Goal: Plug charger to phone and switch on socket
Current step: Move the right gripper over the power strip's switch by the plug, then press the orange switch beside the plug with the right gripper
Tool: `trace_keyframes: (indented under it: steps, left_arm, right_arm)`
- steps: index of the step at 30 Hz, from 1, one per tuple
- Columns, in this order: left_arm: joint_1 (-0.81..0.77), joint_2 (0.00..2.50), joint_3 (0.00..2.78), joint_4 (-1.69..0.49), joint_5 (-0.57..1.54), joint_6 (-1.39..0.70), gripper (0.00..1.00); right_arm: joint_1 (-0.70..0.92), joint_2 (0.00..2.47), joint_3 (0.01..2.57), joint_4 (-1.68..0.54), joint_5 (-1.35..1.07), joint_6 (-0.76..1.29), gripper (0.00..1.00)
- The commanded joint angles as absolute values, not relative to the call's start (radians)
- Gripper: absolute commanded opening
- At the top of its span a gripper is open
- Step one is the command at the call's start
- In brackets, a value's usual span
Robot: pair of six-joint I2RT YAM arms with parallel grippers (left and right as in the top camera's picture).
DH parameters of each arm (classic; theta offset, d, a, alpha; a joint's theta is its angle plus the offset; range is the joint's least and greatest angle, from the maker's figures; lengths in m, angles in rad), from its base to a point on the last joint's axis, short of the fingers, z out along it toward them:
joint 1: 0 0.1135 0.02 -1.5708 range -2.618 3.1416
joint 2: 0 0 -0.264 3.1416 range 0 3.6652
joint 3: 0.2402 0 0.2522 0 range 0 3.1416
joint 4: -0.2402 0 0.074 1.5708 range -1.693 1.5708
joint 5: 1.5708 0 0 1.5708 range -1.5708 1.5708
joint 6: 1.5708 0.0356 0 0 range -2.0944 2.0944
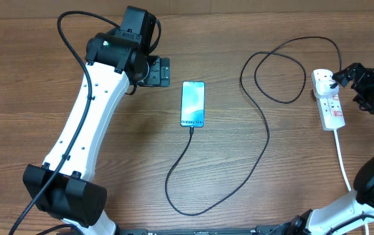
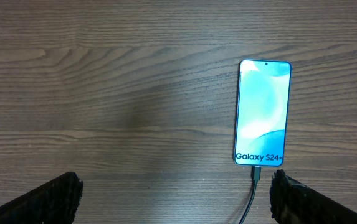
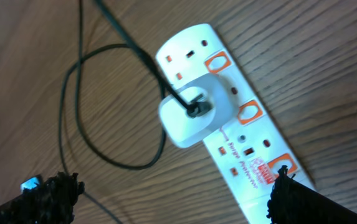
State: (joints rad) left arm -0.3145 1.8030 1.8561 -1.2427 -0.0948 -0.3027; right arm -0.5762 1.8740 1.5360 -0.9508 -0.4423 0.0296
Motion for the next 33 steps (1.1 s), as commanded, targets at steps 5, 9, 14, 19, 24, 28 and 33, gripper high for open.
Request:
trace_keyframes:
  steps: [5, 9, 14, 19, 24, 28, 33]
  left_arm:
    - [-0.315, 1.805, 1.865, -1.245, -0.107, -0.284, 1.0]
    - [-0.315, 1.805, 1.865, -1.245, -0.107, -0.284, 1.0]
    - [-0.315, 1.805, 1.865, -1.245, -0.107, -0.284, 0.99]
    - [-0.315, 1.805, 1.865, -1.245, -0.107, -0.284, 0.99]
    - [-0.315, 1.805, 1.865, -1.245, -0.107, -0.284, 1.0]
    - [-0.315, 1.805, 1.865, -1.245, -0.107, -0.284, 0.99]
    - [-0.315, 1.805, 1.865, -1.245, -0.107, -0.284, 1.0]
  right_arm:
    - [-0.575, 1.981, 1.557, -0.891, -0.425, 0.025, 1.0]
    - [-0.567, 2.026, 1.557, -0.855, -0.47, 0.025, 1.0]
    - [-0.554, 2.043, 1.557, -0.819, -0.473, 0.017, 1.0]
    - [-0.54, 2.045, 1.555, -0.794, -0.471, -0.009, 1.0]
    - [-0.537, 2.064, 1.542, -0.762, -0.466, -0.009, 1.0]
    - [-0.537, 2.091, 1.542, -0.764, -0.474, -0.009, 1.0]
    - [-0.529, 2.095, 1.542, -0.761, -0.473, -0.009, 1.0]
